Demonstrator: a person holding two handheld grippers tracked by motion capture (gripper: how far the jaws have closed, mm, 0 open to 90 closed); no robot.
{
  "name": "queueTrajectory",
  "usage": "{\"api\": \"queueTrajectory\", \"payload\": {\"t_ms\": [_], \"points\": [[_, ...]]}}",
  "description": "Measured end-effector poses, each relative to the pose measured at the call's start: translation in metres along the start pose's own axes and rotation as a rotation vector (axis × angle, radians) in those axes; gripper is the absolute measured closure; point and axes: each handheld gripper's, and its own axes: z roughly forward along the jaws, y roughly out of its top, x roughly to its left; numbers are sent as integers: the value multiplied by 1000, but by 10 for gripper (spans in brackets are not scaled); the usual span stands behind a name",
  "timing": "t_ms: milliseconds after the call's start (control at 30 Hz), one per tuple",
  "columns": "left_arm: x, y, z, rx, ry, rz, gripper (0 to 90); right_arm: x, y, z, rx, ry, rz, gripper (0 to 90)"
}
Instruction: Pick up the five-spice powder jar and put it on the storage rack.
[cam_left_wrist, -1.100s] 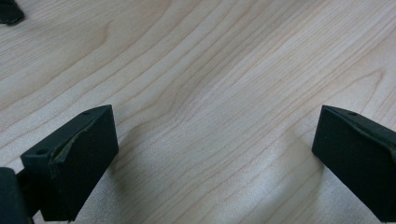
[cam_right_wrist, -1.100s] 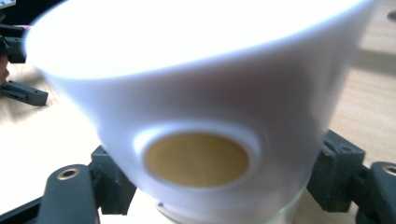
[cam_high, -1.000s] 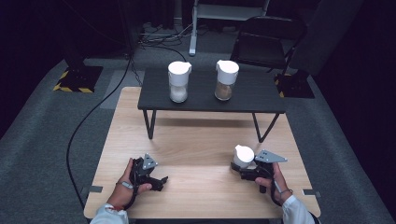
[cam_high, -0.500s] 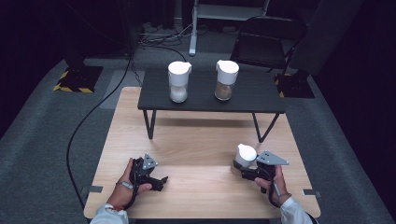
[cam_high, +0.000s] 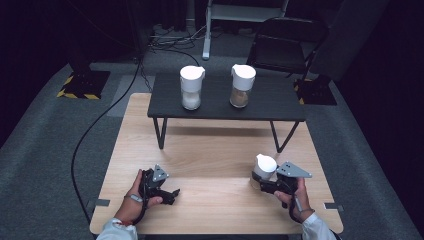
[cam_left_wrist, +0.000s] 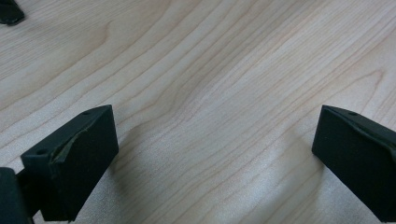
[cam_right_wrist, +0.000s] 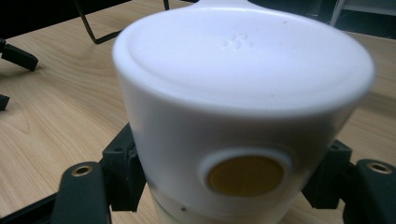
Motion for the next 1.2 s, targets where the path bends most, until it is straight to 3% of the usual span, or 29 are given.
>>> {"api": "queueTrajectory", "payload": {"t_ms": [367, 1200], "points": [[0, 0, 0, -1, 0, 0, 0, 1, 6, -12, 7, -30, 41, 294], [0, 0, 0, -1, 0, 0, 0, 14, 40, -35, 3, -105, 24, 294]]}}
